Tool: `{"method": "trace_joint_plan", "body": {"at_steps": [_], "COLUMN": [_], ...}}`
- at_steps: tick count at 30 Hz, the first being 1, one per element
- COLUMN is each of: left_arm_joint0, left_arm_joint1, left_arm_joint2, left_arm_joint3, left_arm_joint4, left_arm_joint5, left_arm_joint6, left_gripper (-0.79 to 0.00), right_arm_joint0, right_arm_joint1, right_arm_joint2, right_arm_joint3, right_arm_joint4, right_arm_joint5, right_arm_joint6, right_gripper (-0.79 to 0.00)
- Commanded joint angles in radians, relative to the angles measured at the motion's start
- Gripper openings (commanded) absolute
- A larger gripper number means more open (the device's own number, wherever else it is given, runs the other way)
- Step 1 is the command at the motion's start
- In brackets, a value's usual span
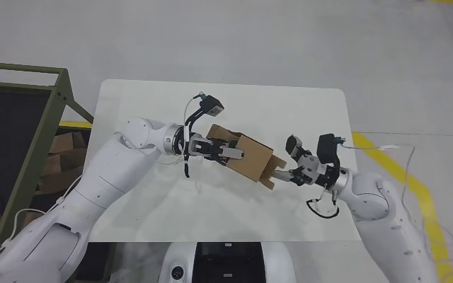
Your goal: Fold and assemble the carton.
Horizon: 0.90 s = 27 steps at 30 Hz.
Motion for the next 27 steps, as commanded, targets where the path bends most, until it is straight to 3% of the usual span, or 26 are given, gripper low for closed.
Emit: {"method": "trace_joint_plan", "body": {"at_steps": [1,27], "left_arm_joint0": [-0.001,-0.015], "left_arm_joint1": [-0.001,-0.017], "left_arm_joint2": [0.001,0.011], "left_arm_joint3": [0.001,0.021], "left_arm_joint4": [-0.001,0.002], "left_arm_joint5": [0.001,0.021], "left_arm_joint6": [-0.001,-0.021], "left_gripper": [-0.785,-0.785], "right_arm_joint0": [0.001,0.009], "right_arm_joint1": [0.0,-0.007], "right_arm_joint2": [-0.001,-0.066], "right_arm_joint3": [-0.004,-0.087], "right_arm_joint4": [-0.004,-0.112], "right_arm_joint5": [-0.003,0.096], "right_arm_joint6": [-0.01,-0.085], "right_gripper": [0.0,0.0]}}
